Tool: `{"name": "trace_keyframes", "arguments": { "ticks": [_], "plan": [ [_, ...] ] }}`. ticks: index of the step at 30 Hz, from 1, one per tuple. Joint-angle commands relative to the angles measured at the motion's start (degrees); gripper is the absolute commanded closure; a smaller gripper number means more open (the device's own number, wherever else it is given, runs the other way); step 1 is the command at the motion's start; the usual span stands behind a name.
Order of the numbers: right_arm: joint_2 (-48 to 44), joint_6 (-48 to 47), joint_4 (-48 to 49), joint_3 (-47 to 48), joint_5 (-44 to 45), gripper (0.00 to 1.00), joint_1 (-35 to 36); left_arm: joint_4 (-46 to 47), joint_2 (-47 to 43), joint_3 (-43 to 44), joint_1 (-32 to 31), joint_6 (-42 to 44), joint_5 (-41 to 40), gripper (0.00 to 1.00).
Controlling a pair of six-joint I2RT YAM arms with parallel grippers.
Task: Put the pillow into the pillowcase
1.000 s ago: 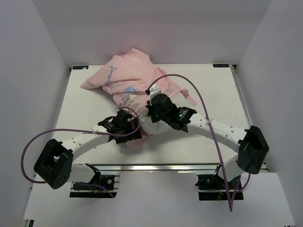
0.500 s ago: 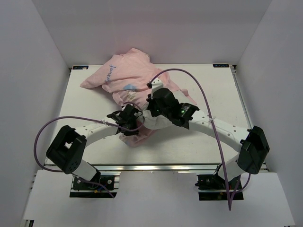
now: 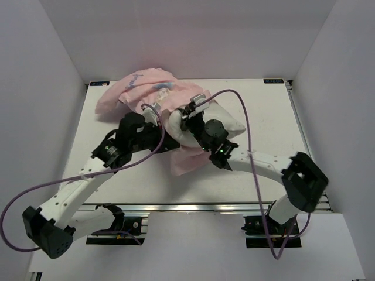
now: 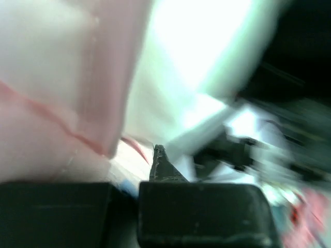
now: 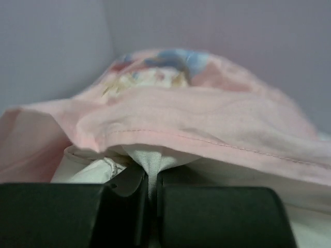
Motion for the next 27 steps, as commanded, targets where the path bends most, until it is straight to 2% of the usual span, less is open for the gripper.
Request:
{"name": "trace_keyframes", "arguments": {
  "ticks": [1, 3, 4, 6, 8, 11, 16, 18, 21, 22, 23, 25, 26, 27],
  "plan": [
    [11.57, -13.55, 37.25, 4.81, 11.31, 1.00, 1.30, 1.60, -4.21, 9.67, -1.38, -0.59, 23.46, 1.00],
    [18.02, -22.87, 44.39, 13.59, 16.96, 1.00, 1.75, -0.58, -3.86, 13.62, -1.47, -2.09, 27.96, 1.00],
    [23.70, -26.29, 46.49, 16.32, 21.17, 1.00, 2.36, -2.16, -3.69, 14.43, -1.47, -2.01, 28.33, 1.00],
    [28.40, -32.97, 50.29, 22.29, 24.80, 1.00, 2.89, -4.54, -4.03, 14.87, -1.56, -2.01, 28.94, 1.00],
    [31.58, -32.66, 46.37, 23.20, 27.36, 1.00, 3.42, -2.02, -5.09, 13.30, -1.65, -4.63, 32.36, 1.00],
    [30.71, -22.92, 39.94, 20.22, 29.21, 1.00, 3.42, 0.55, -7.46, 12.15, -1.74, -6.58, 32.37, 1.00],
    [28.25, -18.87, 34.39, 12.86, 25.44, 1.00, 4.82, -1.73, -10.27, 13.03, -1.74, -6.23, 29.75, 1.00],
    [23.53, -16.50, 30.72, 9.25, 22.02, 1.00, 5.35, -4.10, -10.89, 12.59, -1.74, -5.70, 26.93, 1.00],
    [14.76, -6.75, 15.10, 3.62, 11.23, 1.00, 5.97, -7.78, -10.28, 10.31, -1.74, -4.74, 23.24, 1.00],
    [12.53, -4.20, 6.26, 2.56, 4.40, 0.99, 5.88, -9.02, -9.93, 9.69, -1.74, -3.86, 22.10, 0.95],
    [10.08, 0.08, 2.00, 0.90, -0.45, 0.75, 5.88, -10.25, -9.32, 9.25, -1.74, -3.33, 19.74, 0.80],
    [4.62, 3.71, -5.74, 0.18, -10.80, 0.58, 5.88, -13.16, -7.82, 9.25, -1.74, -1.23, 18.40, 0.63],
    [3.03, 7.04, -12.74, -0.08, -13.05, 0.46, 5.88, -14.03, -7.29, 9.33, -1.74, -0.70, 17.79, 0.50],
    [0.76, 8.99, -15.77, 0.09, -14.63, 0.42, 5.88, -16.04, -6.59, 10.64, -1.74, 0.01, 16.04, 0.45]
  ]
}}
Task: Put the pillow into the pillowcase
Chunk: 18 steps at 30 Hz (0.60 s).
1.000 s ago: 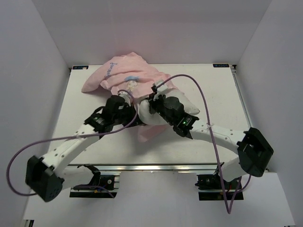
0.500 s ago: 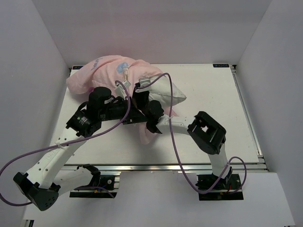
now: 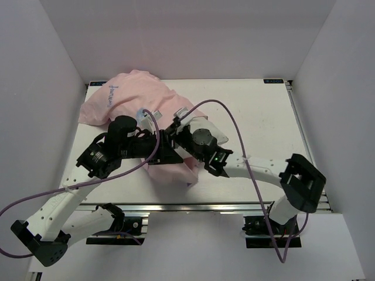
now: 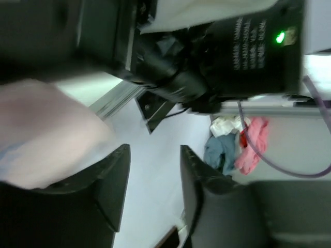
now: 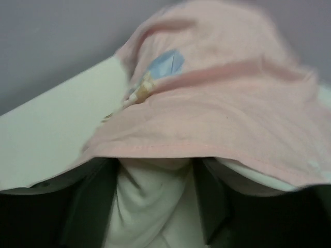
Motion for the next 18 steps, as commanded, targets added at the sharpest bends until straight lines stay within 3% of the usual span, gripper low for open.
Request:
{"name": "trace_keyframes", "arguments": {
  "ticks": [1, 2, 3, 4, 8, 13, 18],
  "plan": [
    [-4.97, 11.62, -22.91, -0.35, -16.73, 0.37, -0.24, -4.15, 0.73, 2.78, -0.51, 4.00, -1.02, 0.41],
    [-5.93, 12.33, -27.64, -0.17, -16.85, 0.22, -0.24, -5.64, 0.83, 3.66, -0.51, 4.46, -1.72, 0.37],
    [-7.77, 14.51, -29.69, -0.09, -17.55, 0.17, -0.24, -6.26, 1.09, 5.58, -0.51, 5.77, -2.60, 0.12],
    [-8.66, 15.14, -32.23, 0.18, -17.56, 0.11, -0.33, -6.62, 1.09, 6.47, -0.51, 6.48, -2.61, 0.02],
    [-14.89, 18.66, -42.33, -0.96, -17.12, 0.11, -0.42, -11.08, 1.35, 11.22, -0.51, 8.76, -6.81, 0.02],
    [-22.28, 21.13, -52.20, -2.45, -10.00, 0.11, -2.25, -15.23, 5.91, 15.62, -0.51, 11.93, -20.42, 0.02],
    [-31.85, 22.71, -59.93, -3.77, -10.07, 0.11, -11.90, -14.09, 13.73, 20.09, -0.51, 17.97, -23.44, 0.02]
  ]
}}
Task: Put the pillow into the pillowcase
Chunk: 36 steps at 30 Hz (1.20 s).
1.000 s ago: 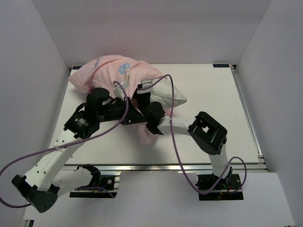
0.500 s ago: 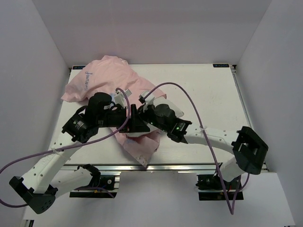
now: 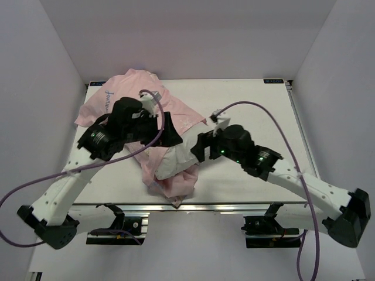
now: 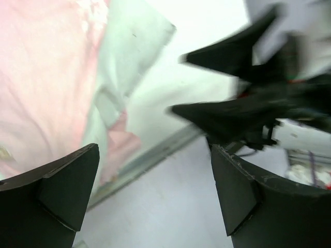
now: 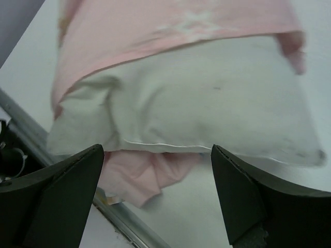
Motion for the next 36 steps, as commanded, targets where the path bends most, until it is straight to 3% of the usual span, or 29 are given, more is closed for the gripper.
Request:
{"name": "trace_keyframes", "arguments": {
  "ticks": [1, 4, 7, 11, 16, 20, 23, 25, 29, 36],
  "plan": [
    [-5.68, 2.27, -7.98, -1.63, 0.35, 0.11, -6.74, -0.39, 6.00, 3.84, -0.03, 6.54, -4.58, 0.02],
    [-7.27, 2.36, -10.71, -3.91, -3.53, 0.11, -12.37, 1.90, 12.06, 9.45, -0.12, 10.41, -2.56, 0.02],
    [-6.92, 3.41, -10.90, -6.03, -5.98, 0.11, -16.59, -0.89, 20.49, 15.25, -1.17, 13.83, -6.40, 0.02],
    [-6.75, 5.08, -5.99, -10.50, -17.11, 0.11, -24.48, -9.16, 34.29, 33.75, -3.63, 18.75, -22.55, 0.02],
    [-6.13, 8.15, 1.13, -13.67, -28.04, 0.11, -30.66, -18.22, 53.72, 57.09, -9.34, 26.74, -33.75, 0.02],
    [-5.87, 15.79, 10.62, -18.41, -35.43, 0.11, -32.60, -11.29, 55.06, 52.29, -9.35, 34.74, -32.88, 0.02],
    [-5.60, 22.03, 18.09, -22.11, -35.70, 0.11, -32.60, -10.05, 57.42, 53.32, -9.43, 36.86, -32.43, 0.02],
    [-5.60, 24.06, 22.49, -23.78, -35.79, 0.11, -32.69, -8.66, 58.66, 53.60, -9.43, 37.40, -36.27, 0.02],
    [-4.64, 23.54, 22.15, -23.61, -35.17, 0.11, -32.69, -6.97, 63.22, 53.07, -9.78, 37.31, -47.63, 0.02],
    [-2.88, 23.19, 21.80, -23.88, -34.47, 0.11, -32.60, -5.57, 62.62, 48.06, -9.79, 37.40, -40.96, 0.02]
  ]
}}
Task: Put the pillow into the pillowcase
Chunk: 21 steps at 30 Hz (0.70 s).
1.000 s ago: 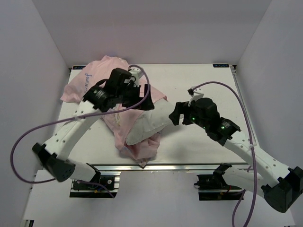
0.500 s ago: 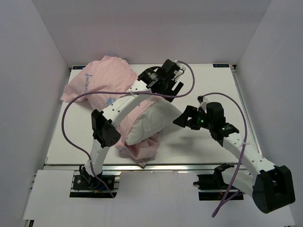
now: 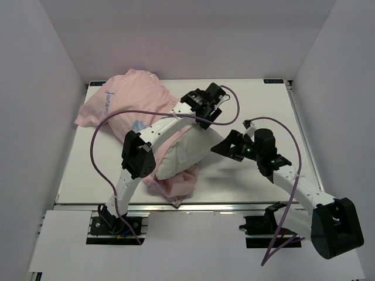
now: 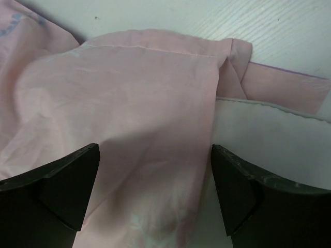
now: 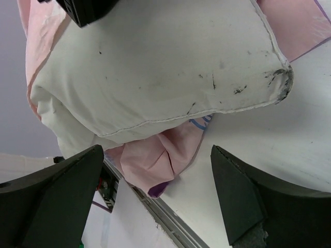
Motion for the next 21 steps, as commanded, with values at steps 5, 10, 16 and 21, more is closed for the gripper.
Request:
{"name": "trace_keyframes", "arguments": {
  "ticks": [5, 10, 16, 21],
  "plan": [
    [2.48, 0.39, 2.78, -0.36, -0.75, 0.11, -0.25, 1.27, -0.70, 0.50, -0.06, -0.81, 4.10, 0.03],
    [4.33, 2.24, 5.94, -0.10, -0.74, 0.11, -0.16, 2.24, 1.58, -2.13, -0.15, -1.60, -1.50, 0.21],
    [7.31, 4.52, 8.23, 2.27, 0.84, 0.11, -0.16, 2.50, 4.93, -0.12, -0.15, -3.54, -7.21, 0.58],
    [10.48, 7.59, 10.07, 4.04, 2.25, 0.11, 0.10, 3.29, 4.85, 2.26, -0.15, -5.03, -10.49, 1.00]
  ]
}}
